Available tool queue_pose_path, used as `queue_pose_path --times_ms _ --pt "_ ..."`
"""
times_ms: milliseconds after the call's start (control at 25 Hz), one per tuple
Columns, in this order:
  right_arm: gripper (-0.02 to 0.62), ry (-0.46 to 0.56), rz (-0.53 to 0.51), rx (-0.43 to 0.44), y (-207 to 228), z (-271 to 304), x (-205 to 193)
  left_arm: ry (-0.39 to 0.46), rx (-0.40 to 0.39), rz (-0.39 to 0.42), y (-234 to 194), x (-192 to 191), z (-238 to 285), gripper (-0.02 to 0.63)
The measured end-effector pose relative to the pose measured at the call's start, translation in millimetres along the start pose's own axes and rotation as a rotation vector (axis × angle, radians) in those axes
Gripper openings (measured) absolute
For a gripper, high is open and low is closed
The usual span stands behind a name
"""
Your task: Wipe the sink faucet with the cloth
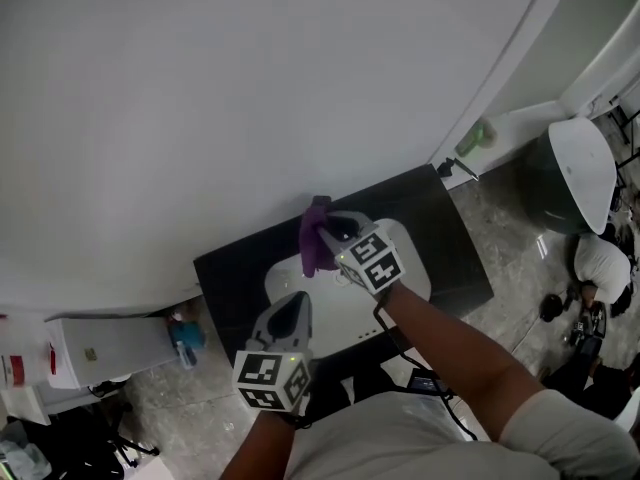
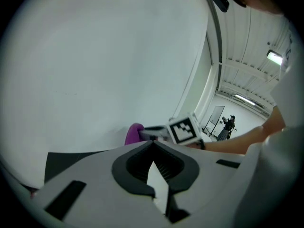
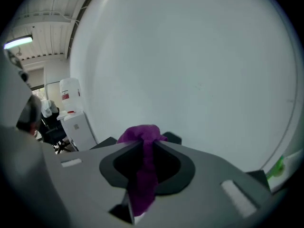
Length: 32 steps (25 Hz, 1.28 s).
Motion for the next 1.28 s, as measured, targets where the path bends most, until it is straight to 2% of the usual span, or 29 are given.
queue_pose_path --times_ms 120,200,280,360,520,680,800,880,1000,1080,1200,1280 --pt "0.062 -0.081 0.026 0.051 -45 -21 -56 -0.004 -0.003 -0.013 -3 -2 0 0.006" --pt "0.061 -0.108 0.074 0.034 -51 -31 -83 -0.007 -0.015 -0.01 0 -2 -1 0.006" --pt "0.061 -0.079 0.077 -0.016 -33 -33 -79 -0.002 -0.026 -0.001 3 -1 -1 0.006" --pt "0.062 -0.061 0.036 -0.056 -5 -22 -59 0.005 -0.025 0.008 6 0 -1 0.006" --pt "0.063 -0.134 0.036 -0.056 25 10 -47 -0.013 -0.022 0.023 11 -6 -5 0.006" --pt "0.061 -0.135 0.072 -0.059 -4 -9 -74 -0.011 -0.027 0.019 10 -9 -11 0.006" --pt "0.061 -0.173 0.131 -0.017 -42 -34 -105 0.003 -0.028 0.012 5 -6 -15 0.006" --pt "0.061 -0.17 0.132 -0.01 -52 -45 -107 0.01 -0.025 0.012 3 -3 -18 0.006" --pt "0.061 -0.099 0.076 -0.049 -29 -41 -69 0.015 -0.014 0.016 2 -2 -21 0.006" --pt "0.062 -0.097 0.067 -0.076 0 -23 -48 0.013 -0.004 0.02 3 -2 -24 0.006" --pt "0.063 -0.138 0.091 -0.099 33 3 -45 0.007 -0.001 0.026 7 -3 -26 0.006" --pt "0.063 -0.134 0.098 -0.108 34 6 -53 0.004 -0.002 0.024 9 -4 -25 0.006"
Point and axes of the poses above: the fingertips, and each gripper's own axes: z forward along the fingers, y to its right, x out of its top, the point moved 7 cm from there along -z, backward along the fingers, and after that the axes turned 14 degrees about x, right-handed, at the moved point
